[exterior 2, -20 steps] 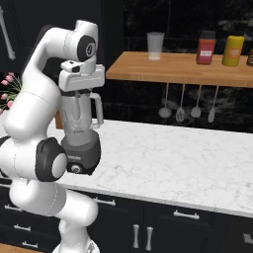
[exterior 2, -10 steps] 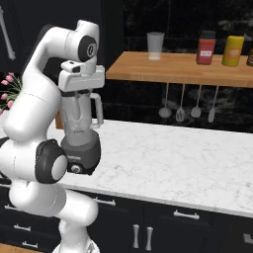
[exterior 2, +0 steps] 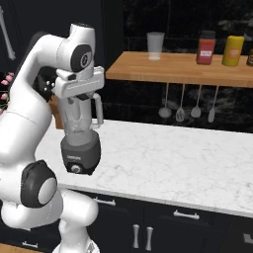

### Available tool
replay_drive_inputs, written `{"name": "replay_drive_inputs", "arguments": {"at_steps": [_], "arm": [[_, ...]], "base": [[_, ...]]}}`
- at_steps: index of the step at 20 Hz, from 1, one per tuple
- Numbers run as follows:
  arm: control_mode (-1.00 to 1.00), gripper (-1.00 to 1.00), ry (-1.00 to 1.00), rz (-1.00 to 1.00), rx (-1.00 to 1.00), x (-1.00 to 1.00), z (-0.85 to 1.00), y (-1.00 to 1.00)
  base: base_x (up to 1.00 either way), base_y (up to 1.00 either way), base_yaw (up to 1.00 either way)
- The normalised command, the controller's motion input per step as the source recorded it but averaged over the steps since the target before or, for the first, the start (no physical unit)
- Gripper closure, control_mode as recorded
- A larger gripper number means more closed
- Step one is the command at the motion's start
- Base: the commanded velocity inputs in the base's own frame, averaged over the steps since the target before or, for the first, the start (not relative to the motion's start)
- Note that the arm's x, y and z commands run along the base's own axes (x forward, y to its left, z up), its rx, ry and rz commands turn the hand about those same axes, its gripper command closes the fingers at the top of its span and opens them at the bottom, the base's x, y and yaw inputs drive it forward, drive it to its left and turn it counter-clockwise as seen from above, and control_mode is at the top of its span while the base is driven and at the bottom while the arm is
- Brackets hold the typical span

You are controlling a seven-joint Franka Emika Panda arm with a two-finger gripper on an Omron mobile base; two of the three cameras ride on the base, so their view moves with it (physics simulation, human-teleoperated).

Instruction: Close the lid blender by securely placing the lid on top.

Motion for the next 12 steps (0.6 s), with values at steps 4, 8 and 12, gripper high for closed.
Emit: {"name": "replay_drive_inputs", "arguments": {"at_steps": [4,8,12], "arm": [[-1.0,-1.0,-0.12,-0.16,0.0,-0.27,0.0,0.0],[-1.0,-1.0,-0.1,-0.17,0.0,-0.46,0.0,-0.04],[-1.0,-1.0,-0.16,-0.18,0.0,-0.68,0.0,-0.17]], "base": [[0.0,0.0,0.0],[0.0,0.0,0.0],[0.0,0.0,0.0]]}}
